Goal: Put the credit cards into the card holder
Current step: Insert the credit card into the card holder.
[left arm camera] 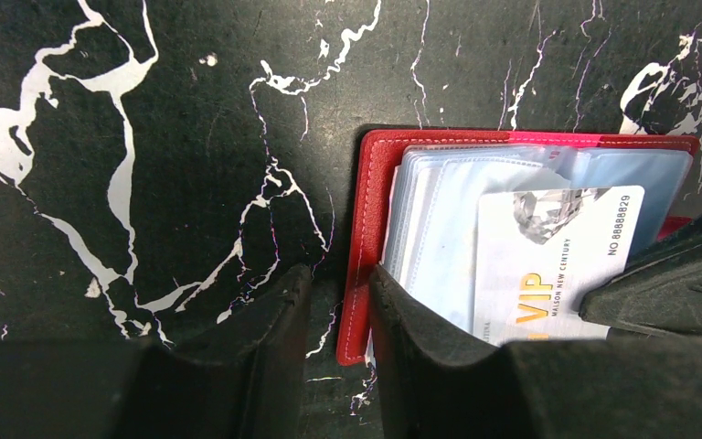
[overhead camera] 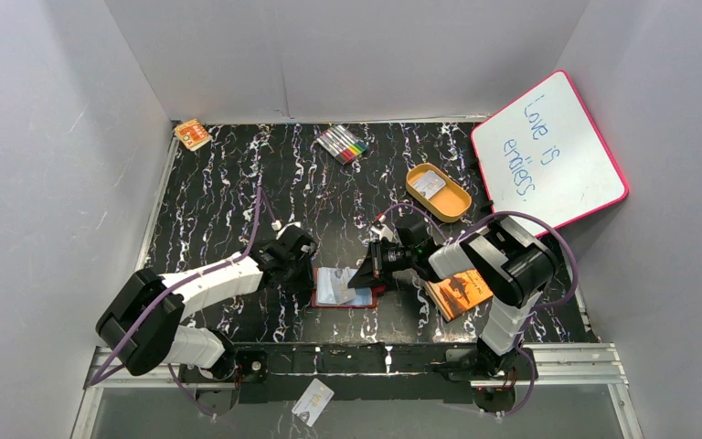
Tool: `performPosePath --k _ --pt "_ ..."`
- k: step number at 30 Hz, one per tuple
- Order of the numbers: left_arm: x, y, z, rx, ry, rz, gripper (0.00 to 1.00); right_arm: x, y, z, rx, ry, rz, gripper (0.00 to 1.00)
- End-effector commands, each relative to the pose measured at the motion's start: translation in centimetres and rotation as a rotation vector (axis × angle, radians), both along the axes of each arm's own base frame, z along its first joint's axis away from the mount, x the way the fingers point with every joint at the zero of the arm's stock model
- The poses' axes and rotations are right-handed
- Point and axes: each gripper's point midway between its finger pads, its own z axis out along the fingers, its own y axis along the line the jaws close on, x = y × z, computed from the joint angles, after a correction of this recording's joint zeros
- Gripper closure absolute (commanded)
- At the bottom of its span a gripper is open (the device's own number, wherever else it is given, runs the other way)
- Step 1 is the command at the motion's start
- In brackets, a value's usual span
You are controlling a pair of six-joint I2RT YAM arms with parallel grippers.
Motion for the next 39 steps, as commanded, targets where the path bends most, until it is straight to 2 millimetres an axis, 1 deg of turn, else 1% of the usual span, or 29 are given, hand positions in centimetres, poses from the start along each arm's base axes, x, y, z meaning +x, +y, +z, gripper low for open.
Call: performPosePath --k 1,11,17,25,39 --pt "-2.6 2.0 -2.7 0.081 0.108 -0.006 0.71 -0.1 0.3 0.3 0.029 -0.019 0.020 1.00" --pt "-2.9 1.9 -2.9 0.069 0.119 -0.007 0.72 0.5 -0.1 -1.4 -0.026 0.011 -0.064 1.00" --pt "-3.3 1.7 -3.1 0.049 0.130 -0.003 0.72 0.7 -0.4 -2.1 -0.042 0.034 -0.120 1.00" --pt "-3.5 1.2 -3.1 0.015 0.139 0.002 0.73 0.8 -0.5 -2.5 -0.071 0.047 -0.168 1.00" --pt "-3.7 1.4 -3.0 0.002 0.131 0.010 0.74 1.2 -1.2 -2.6 -0.109 0.052 -0.241 1.00"
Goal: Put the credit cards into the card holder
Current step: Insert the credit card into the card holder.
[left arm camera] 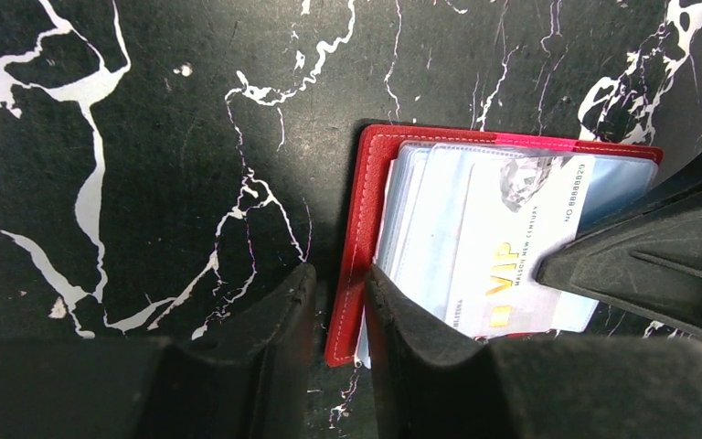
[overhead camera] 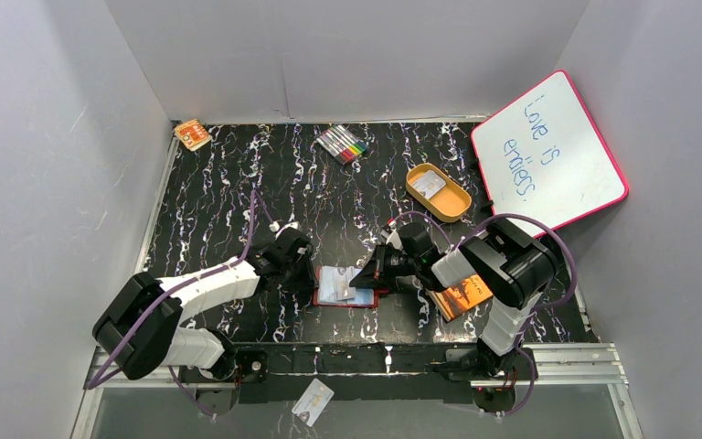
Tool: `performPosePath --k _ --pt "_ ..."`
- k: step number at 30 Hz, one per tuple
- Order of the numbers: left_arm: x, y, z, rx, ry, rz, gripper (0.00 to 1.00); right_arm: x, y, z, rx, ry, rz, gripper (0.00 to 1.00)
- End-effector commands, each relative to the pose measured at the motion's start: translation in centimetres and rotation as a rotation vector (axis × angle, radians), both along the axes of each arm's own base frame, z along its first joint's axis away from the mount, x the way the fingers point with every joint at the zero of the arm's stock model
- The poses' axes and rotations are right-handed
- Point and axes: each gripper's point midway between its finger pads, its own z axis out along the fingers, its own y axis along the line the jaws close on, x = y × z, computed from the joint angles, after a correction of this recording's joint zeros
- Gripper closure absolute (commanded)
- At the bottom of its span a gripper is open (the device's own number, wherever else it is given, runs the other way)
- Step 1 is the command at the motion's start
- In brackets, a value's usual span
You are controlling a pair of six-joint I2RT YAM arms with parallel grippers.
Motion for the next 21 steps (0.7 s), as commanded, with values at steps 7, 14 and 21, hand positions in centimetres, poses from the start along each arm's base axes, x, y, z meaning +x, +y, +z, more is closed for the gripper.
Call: performPosePath --k 7,14,21 --pt "-4.2 1.4 -2.8 0.041 0.170 -0.033 0.75 0.1 0.0 -0.6 -0.057 -0.011 -0.041 1.00" --pt "-4.3 1.2 -2.8 0.024 0.168 -0.037 0.76 -0.4 0.8 -0.5 -0.057 -0.010 -0.017 1.00" --pt "-4.3 1.3 -2.7 0.025 0.162 -0.039 0.76 -0.7 1.1 0.2 -0.049 -0.032 0.007 1.00"
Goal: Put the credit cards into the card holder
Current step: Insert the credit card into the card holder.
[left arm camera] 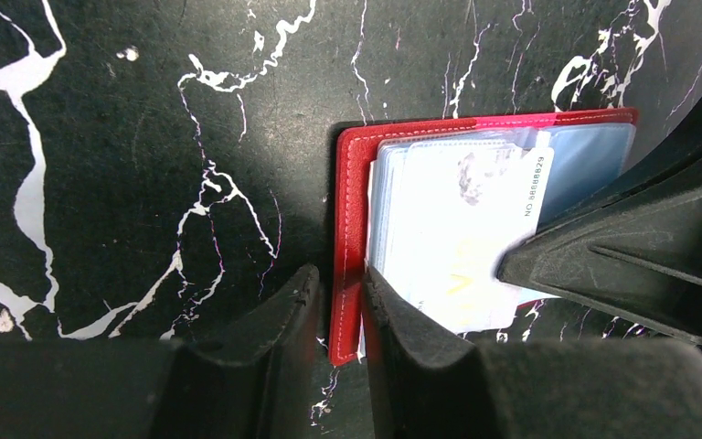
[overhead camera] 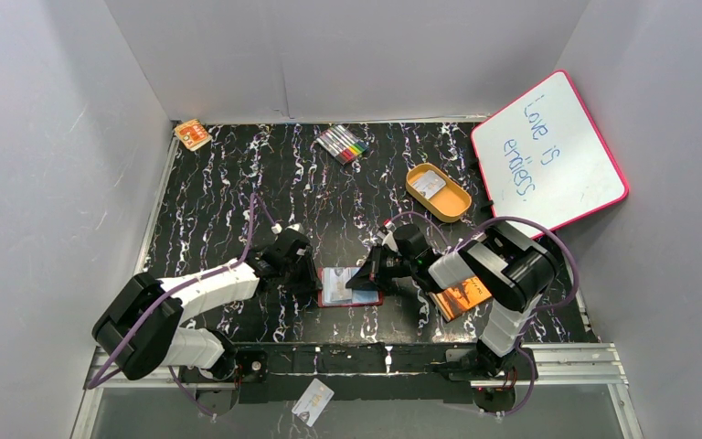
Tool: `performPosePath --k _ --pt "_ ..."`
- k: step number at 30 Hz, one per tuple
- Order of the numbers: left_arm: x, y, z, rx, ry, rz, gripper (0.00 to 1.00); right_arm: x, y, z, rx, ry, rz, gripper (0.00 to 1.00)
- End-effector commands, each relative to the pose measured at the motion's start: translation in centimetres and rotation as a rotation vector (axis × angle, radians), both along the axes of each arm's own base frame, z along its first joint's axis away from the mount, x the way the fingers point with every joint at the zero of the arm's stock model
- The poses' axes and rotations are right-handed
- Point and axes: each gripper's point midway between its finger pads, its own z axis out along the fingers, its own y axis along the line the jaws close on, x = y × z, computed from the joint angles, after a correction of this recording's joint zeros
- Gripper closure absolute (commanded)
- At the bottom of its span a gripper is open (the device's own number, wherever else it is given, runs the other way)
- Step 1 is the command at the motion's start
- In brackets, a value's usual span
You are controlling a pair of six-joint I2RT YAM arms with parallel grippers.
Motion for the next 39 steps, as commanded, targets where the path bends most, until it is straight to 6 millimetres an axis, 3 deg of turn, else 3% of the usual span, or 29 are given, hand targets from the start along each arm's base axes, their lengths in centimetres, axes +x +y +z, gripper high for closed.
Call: performPosePath --k 1,7,13,27,39 --pt "-3.7 2.4 -2.7 0.093 0.140 -0.026 0.77 0.0 0.1 0.2 -0.029 -0.025 0.008 0.98" --pt "-3.7 2.4 -2.7 0.095 0.135 -0.027 0.77 0.1 0.2 1.0 -0.026 -0.040 0.014 0.67" --pt "-3.6 2.3 -2.6 0.090 0.135 -0.031 0.78 0.6 0.3 1.7 -0.045 -0.064 0.022 0.52" --pt "-3.5 1.8 -2.3 0.071 0.126 -0.045 0.81 0.3 1.4 1.1 -0.168 -0.054 0.071 0.50" --pt "-3.5 1.3 -2.2 0.040 0.123 -0.065 0.94 -0.3 3.2 1.3 -0.212 -0.073 0.123 0.51"
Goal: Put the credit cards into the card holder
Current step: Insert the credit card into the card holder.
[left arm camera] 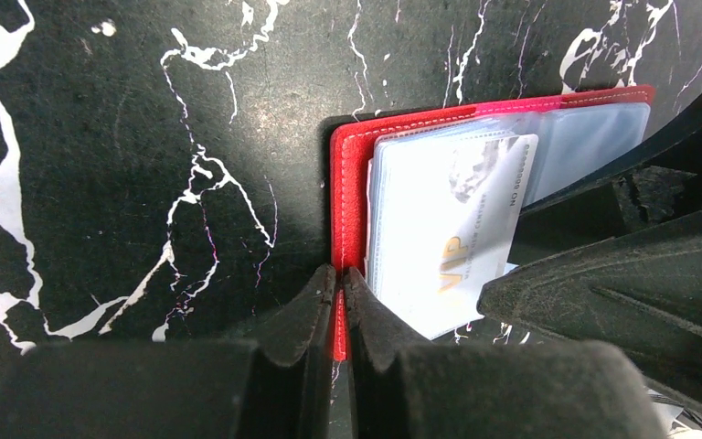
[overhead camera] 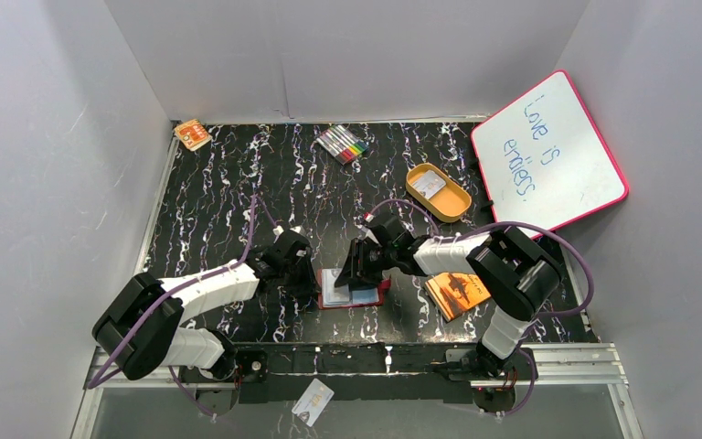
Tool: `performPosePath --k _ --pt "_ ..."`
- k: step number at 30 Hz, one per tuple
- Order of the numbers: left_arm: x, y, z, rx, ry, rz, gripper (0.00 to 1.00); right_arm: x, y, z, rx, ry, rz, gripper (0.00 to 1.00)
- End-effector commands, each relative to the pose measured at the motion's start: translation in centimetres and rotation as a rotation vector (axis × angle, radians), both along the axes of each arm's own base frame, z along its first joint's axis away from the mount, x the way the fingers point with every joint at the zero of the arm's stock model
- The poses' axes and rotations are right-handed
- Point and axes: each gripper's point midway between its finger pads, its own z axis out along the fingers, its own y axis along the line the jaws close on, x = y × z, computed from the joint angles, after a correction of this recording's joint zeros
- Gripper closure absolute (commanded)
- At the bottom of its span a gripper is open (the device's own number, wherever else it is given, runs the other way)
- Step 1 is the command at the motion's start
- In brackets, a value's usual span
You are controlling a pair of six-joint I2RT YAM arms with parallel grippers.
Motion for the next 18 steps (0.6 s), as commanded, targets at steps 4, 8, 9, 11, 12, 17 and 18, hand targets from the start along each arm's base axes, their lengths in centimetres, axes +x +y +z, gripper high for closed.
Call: performPosePath --k 4,8,9,11,12,17,18 --pt "-2.7 1.5 -1.8 0.053 0.093 -0.034 0.95 0.0 1.6 0.6 -0.020 -0.038 0.043 0.52" --pt "-2.4 2.4 -1.4 0.090 0.071 -0.011 0.94 0.6 0.8 1.1 -0.079 -0.077 0.024 0.49" --pt "-2.2 2.8 -1.2 0.107 0.055 0.001 0.92 0.8 0.5 1.6 -0.091 -0.101 0.023 0.46" --pt "-1.3 3.6 0.0 0.141 0.002 0.029 0.82 1.3 -0.2 2.7 -0.141 -0.141 0.017 0.35" --pt "-1.1 3.6 0.7 0.141 -0.014 0.035 0.76 1.7 -0.5 3.7 -0.155 -0.168 0.010 0.25" --pt "0.0 3.4 3.8 0.115 -0.081 0.054 0.50 2.3 -1.3 6.2 -0.193 -0.234 0.014 0.05" --pt "-0.1 3.5 4.3 0.114 -0.087 0.050 0.45 2.5 -1.9 6.8 -0.212 -0.263 0.007 0.05"
